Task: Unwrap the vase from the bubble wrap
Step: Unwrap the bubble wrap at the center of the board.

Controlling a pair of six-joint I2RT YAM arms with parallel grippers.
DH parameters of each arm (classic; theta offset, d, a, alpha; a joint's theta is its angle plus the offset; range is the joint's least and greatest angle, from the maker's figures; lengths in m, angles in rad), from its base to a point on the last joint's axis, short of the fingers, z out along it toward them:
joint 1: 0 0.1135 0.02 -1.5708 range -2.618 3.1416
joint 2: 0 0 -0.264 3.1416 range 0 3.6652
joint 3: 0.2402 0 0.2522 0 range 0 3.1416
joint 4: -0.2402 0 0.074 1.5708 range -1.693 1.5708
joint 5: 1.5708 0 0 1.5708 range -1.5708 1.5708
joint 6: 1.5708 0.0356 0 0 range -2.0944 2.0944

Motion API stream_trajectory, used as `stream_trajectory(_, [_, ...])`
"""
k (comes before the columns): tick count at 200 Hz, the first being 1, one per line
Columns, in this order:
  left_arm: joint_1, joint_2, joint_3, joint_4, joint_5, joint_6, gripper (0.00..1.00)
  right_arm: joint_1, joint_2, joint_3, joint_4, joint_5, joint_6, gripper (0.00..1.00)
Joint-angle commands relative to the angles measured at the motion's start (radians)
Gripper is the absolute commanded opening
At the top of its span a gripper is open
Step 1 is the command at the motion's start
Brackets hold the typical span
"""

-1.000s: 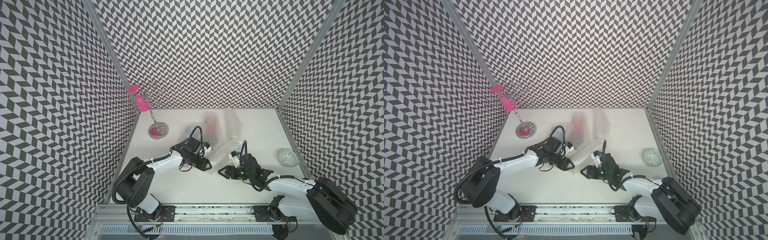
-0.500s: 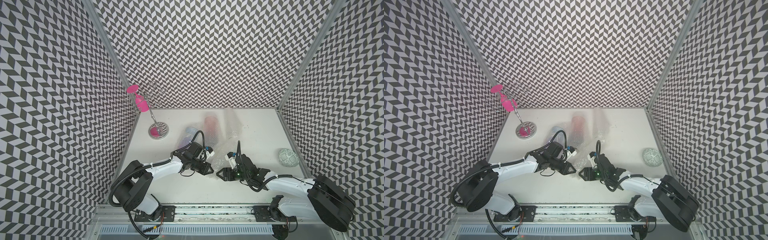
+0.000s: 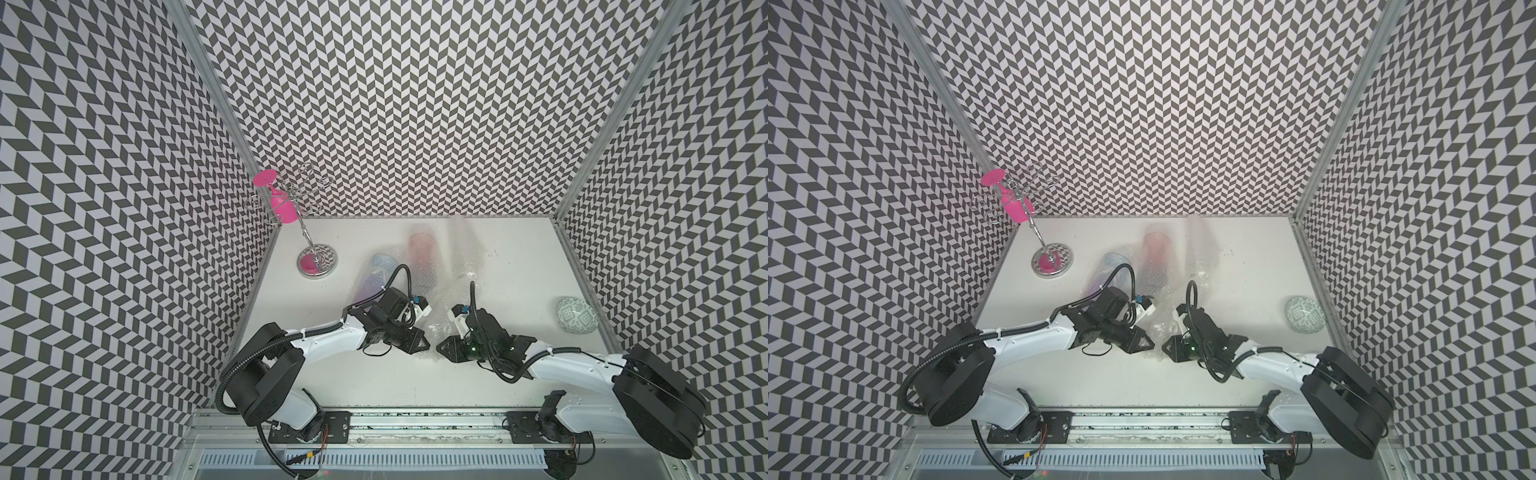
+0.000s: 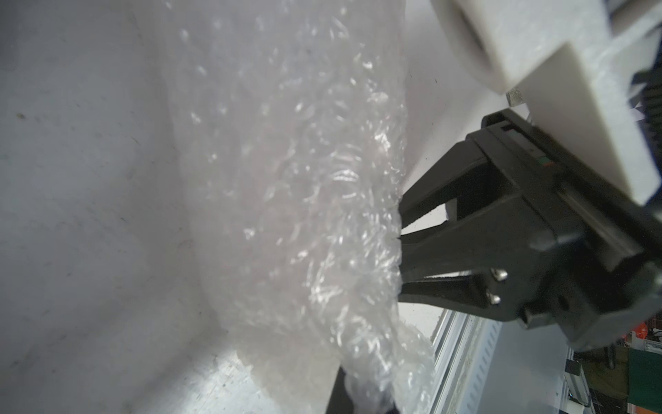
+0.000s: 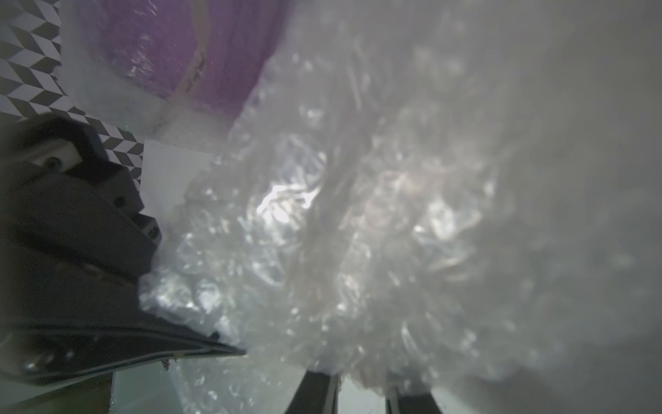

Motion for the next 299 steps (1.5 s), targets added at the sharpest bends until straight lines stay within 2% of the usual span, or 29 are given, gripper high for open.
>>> stream_trajectory(1, [-0.017, -0.036, -0.007, 0.002, 0.034, -0.018, 0.00, -0.007, -0.033, 0.010, -0.048, 0.122, 0.010, 0.15])
stream_trajectory(30, [-0.017, -0.045, -0.014, 0.000, 0.016, -0.028, 0.00, -0.007, -0.070, 0.008, -0.079, 0.153, 0.019, 0.00])
stream_trajectory(126, [-0.009, -0.078, -0.046, -0.012, -0.031, -0.036, 0.00, -0.007, -0.168, -0.034, -0.132, 0.226, 0.074, 0.00])
stream_trajectory(178, [0.063, -0.085, -0.097, 0.017, -0.018, -0.068, 0.00, -0.007, -0.197, -0.060, -0.156, 0.237, 0.101, 0.00])
stream_trajectory(236, [0.085, -0.081, -0.120, 0.020, -0.034, -0.066, 0.00, -0.007, -0.210, -0.059, -0.194, 0.251, 0.107, 0.00])
stream_trajectory(267, [0.128, -0.077, -0.135, 0.043, -0.006, -0.071, 0.00, -0.007, -0.244, -0.081, -0.223, 0.252, 0.118, 0.00])
stream_trajectory(299, [0.130, -0.067, -0.117, 0.037, 0.003, -0.056, 0.00, -0.007, -0.260, -0.087, -0.234, 0.242, 0.095, 0.00])
